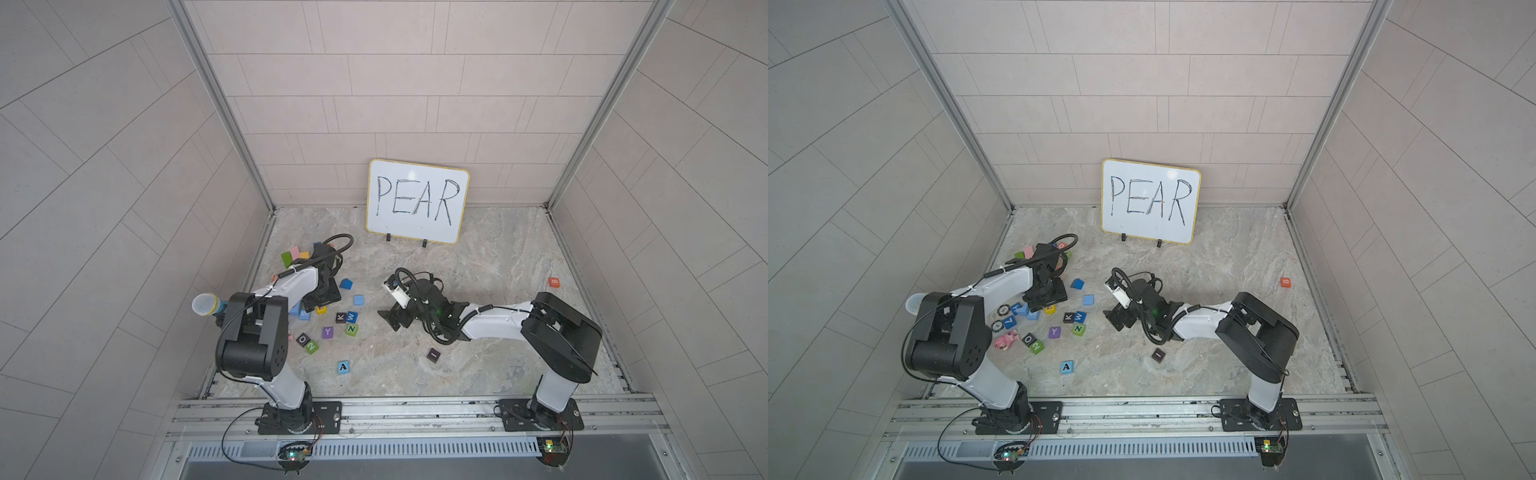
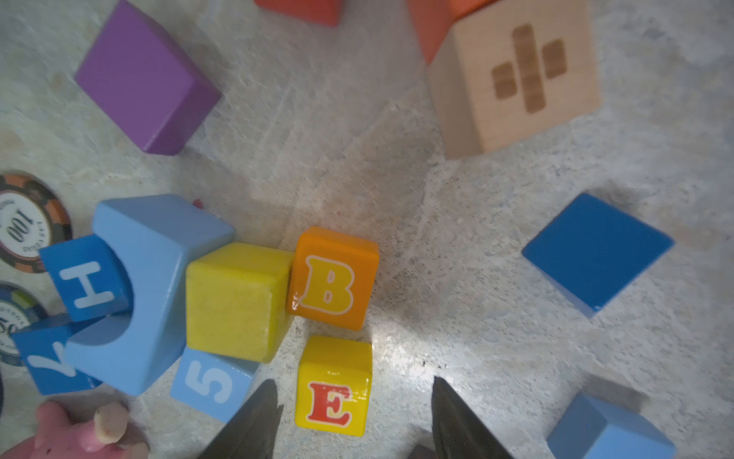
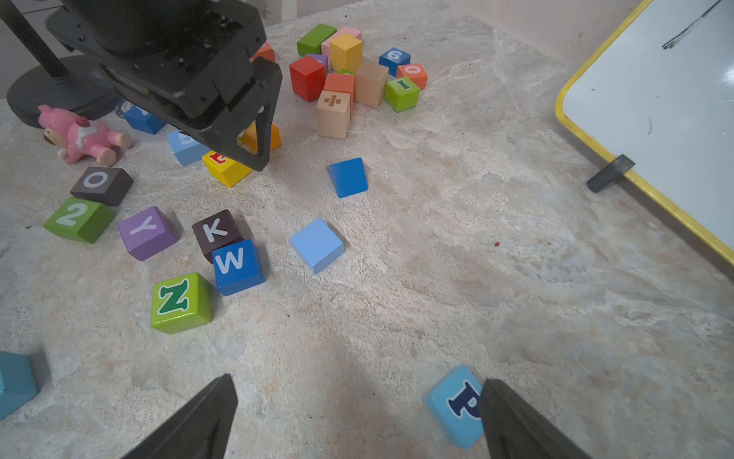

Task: Spell the uppercase word “pear” with letter blocks
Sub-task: Pick up the letter block from the center of the board.

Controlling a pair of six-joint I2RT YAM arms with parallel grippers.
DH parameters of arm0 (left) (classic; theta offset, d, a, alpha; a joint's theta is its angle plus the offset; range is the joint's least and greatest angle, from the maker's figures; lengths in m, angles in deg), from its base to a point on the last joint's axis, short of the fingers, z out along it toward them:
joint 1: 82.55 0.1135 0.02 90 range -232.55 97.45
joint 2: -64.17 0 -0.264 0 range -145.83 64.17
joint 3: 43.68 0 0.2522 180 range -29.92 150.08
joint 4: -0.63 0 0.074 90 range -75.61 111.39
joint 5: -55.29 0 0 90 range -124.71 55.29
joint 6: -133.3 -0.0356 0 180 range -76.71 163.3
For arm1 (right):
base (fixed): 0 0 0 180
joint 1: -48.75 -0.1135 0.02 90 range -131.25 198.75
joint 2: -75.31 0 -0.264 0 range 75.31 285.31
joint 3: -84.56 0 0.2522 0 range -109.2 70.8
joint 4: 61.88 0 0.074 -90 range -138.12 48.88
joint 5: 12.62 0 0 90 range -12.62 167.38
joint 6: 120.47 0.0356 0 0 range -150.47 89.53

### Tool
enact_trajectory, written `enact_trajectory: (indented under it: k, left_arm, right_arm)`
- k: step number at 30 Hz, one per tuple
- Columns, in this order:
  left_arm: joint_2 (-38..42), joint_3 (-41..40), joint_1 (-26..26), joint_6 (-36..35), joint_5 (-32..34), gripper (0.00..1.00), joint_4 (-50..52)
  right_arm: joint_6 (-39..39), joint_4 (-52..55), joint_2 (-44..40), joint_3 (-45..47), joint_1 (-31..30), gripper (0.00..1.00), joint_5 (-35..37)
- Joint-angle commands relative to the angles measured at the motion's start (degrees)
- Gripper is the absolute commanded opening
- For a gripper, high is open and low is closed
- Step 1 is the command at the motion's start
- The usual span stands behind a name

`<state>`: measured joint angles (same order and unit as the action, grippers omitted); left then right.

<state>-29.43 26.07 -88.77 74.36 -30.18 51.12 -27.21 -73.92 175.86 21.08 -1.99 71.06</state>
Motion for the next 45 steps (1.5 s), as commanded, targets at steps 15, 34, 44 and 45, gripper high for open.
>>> enact_trajectory:
  k: [15,34,44,45]
  left_arm:
    - [-3.41,-1.27,0.53,1.35,-0.07,0.46,-2.59]
    - [-2.12,-2.27,0.14,2.03,-2.05,0.34,-2.64]
    - [2.23,0.05,-3.81,1.58,-0.37,0.29,0.16]
    - [2.66,0.41,-4.50,1.84,-0.17,0.28,0.64]
  right_arm:
    - [0.58,-1.67,-2.73,2.34,0.29,1.00,-0.18]
    - [1.73,-0.96,-3.20,2.86,0.29,1.00,0.65]
    - [4.48,0.20,-12.29,9.55,0.29,1.00,8.84]
    - [3.93,0.31,-13.73,10.60,0.29,1.00,10.32]
